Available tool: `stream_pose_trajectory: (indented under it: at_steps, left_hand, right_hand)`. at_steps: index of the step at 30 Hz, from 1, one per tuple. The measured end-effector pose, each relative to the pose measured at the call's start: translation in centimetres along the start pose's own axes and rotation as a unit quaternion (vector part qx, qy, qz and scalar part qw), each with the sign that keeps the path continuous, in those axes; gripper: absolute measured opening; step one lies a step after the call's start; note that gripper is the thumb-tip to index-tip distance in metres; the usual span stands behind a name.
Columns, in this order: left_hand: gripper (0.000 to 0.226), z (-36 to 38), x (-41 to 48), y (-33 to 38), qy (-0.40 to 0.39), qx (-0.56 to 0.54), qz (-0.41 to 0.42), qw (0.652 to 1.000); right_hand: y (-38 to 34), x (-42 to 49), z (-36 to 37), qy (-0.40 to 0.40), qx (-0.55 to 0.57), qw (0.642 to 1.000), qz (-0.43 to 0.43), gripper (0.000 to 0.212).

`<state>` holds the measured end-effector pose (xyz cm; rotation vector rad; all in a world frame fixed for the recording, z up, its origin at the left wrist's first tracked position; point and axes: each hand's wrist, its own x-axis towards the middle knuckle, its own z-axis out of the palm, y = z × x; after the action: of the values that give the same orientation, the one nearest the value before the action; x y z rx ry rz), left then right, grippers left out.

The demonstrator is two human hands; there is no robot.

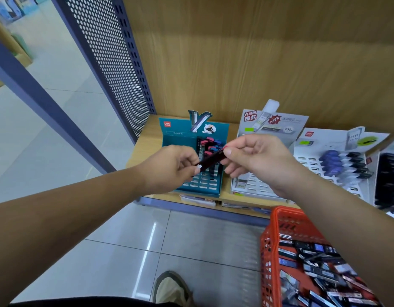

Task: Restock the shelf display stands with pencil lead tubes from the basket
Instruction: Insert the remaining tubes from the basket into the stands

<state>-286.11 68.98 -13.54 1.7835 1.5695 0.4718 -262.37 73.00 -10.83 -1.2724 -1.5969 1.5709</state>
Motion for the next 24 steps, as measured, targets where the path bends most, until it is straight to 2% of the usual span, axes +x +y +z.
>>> stream_pose_trajectory:
  at_steps: [3,6,9,15,21,24]
  left_hand:
    - [0.005,0.4,0.1,0.2,0.011,0.055,0.015,0.998]
    - [0.016,0.7,0.1,1.0,0.040,0.080,0.043,0.995]
    - [0.017,1.1,0.5,1.6,0.060,0.061,0.059,0.995]
    - [0.030,0.7,0.8,0.7,0.070,0.025,-0.008,0.997]
    - [0.040,1.9,1.4,1.8,0.095,0.071,0.072,0.990]
    - [0.037,2.0,2.1,1.8,0.097,0.018,0.040,0.994]
  right_hand:
    - [-0.1,0.2,0.4,0.007,-0.044,0.999,-0.013,0.007]
    - [-0.1,0.5,1.3,0.017,-0.070,0.997,0.000,0.011]
    - [0.4,0.9,2.6,0.028,-0.069,0.997,0.018,0.012]
    - [0.7,1.4,2.1,0.028,-0.068,0.997,0.032,0.016]
    - [1.0,1.5,2.9,-0.002,-0.037,0.999,0.040,0.025]
    - [1.5,2.2,3.0,0.028,-0.057,0.998,0.020,0.021]
